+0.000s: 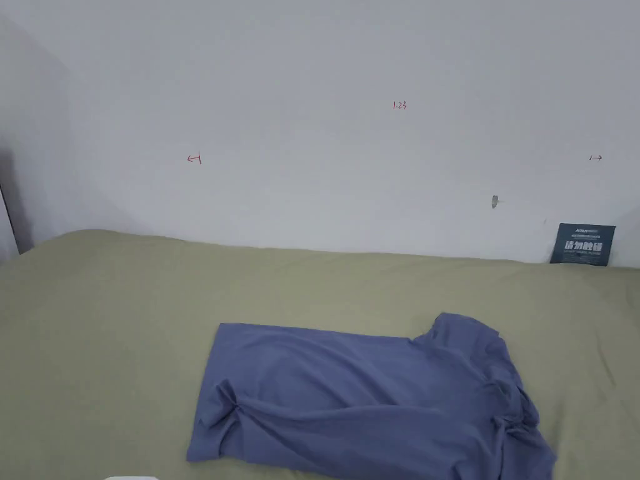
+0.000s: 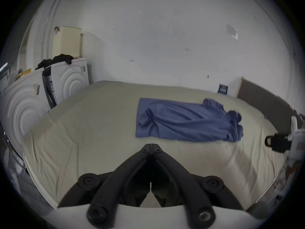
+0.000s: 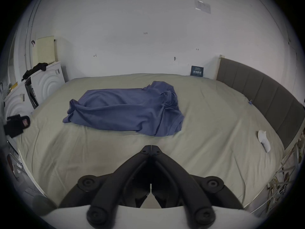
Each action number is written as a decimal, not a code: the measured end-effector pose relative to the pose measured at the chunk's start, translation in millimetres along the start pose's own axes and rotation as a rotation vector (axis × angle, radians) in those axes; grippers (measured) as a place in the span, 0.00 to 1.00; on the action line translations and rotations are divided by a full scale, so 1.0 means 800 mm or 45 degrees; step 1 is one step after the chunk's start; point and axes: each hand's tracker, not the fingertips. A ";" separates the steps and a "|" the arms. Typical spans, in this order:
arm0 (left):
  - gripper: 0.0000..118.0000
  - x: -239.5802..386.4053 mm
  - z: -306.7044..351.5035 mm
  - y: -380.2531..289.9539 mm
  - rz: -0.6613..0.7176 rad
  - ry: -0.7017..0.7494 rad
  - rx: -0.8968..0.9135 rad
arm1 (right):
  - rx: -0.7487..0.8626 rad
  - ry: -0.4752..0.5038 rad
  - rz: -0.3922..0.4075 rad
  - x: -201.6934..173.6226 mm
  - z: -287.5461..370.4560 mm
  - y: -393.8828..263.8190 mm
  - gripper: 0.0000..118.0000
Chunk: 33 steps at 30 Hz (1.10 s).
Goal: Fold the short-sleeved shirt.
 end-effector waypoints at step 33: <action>0.05 -0.049 -0.287 0.067 0.067 -0.189 -0.386 | -0.376 -0.109 -0.213 0.092 -0.313 0.061 0.80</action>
